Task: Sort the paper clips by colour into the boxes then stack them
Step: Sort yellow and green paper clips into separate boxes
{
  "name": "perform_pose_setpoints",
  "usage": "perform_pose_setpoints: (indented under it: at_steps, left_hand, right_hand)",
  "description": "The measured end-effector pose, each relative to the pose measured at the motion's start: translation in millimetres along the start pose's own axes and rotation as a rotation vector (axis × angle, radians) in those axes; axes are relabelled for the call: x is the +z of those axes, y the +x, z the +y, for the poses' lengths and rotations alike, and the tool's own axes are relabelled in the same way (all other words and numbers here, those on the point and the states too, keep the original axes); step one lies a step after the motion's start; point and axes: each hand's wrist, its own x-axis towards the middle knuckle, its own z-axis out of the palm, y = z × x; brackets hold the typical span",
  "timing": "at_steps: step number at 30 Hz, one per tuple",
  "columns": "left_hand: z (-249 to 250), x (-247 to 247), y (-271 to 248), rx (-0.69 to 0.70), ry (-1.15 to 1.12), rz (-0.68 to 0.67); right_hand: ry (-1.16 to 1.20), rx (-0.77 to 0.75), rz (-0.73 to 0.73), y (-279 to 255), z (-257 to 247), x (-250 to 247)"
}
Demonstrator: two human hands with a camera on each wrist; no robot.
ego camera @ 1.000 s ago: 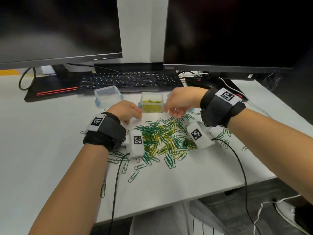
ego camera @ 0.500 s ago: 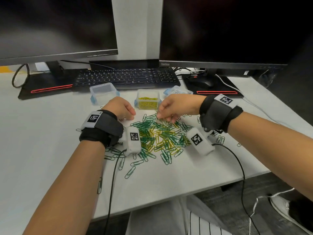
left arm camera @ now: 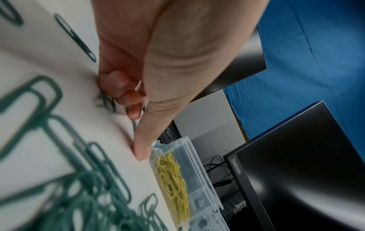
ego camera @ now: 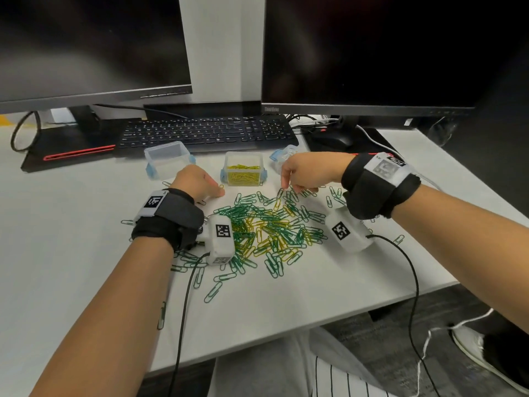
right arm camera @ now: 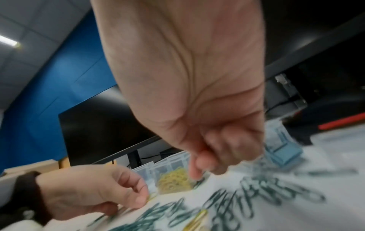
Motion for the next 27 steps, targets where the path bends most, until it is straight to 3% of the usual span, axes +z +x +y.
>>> perform_pose_setpoints:
  at_steps: [4, 8, 11, 14, 17, 19, 21, 23, 24, 26, 27]
  left_hand:
    - [2, -1, -4, -0.011, -0.011, -0.022]
    - [10, -10, -15, 0.057, -0.07, -0.07]
    - [21, -18, -25, 0.111, -0.264, -0.109]
    - [36, -13, -34, 0.103, -0.552, -0.282]
    - [46, -1, -38, 0.02, -0.847, -0.436]
    - [51, 6, -37, -0.053, -0.898, -0.48]
    - [57, 11, -36, -0.08, -0.737, -0.516]
    - [61, 14, -36, 0.013, -0.281, -0.476]
    - [62, 15, -34, 0.084, 0.0, -0.441]
    - [63, 17, -36, 0.176, 0.404, -0.401]
    - [62, 16, -38, 0.181, 0.477, -0.404]
  right_hand:
    - [-0.225, 0.047, -0.162, 1, 2, 13]
    - [-0.163, 0.037, -0.163, 4, 14, 20]
    - [-0.151, 0.023, -0.091, 2, 17, 21]
    - [-0.146, 0.0, -0.049, 5, 13, 29]
    - [-0.194, -0.016, -0.076, 6, 10, 28]
    - [-0.007, 0.006, -0.096, 2, 10, 24]
    - [0.57, 0.033, -0.16, 1, 17, 21]
    - [1.123, 0.029, -0.219, 1, 24, 20]
    - [1.258, 0.02, -0.21, 4, 28, 21]
    - [1.223, 0.009, -0.143, 7, 26, 25]
    - [1.024, -0.005, -0.074, 7, 23, 26]
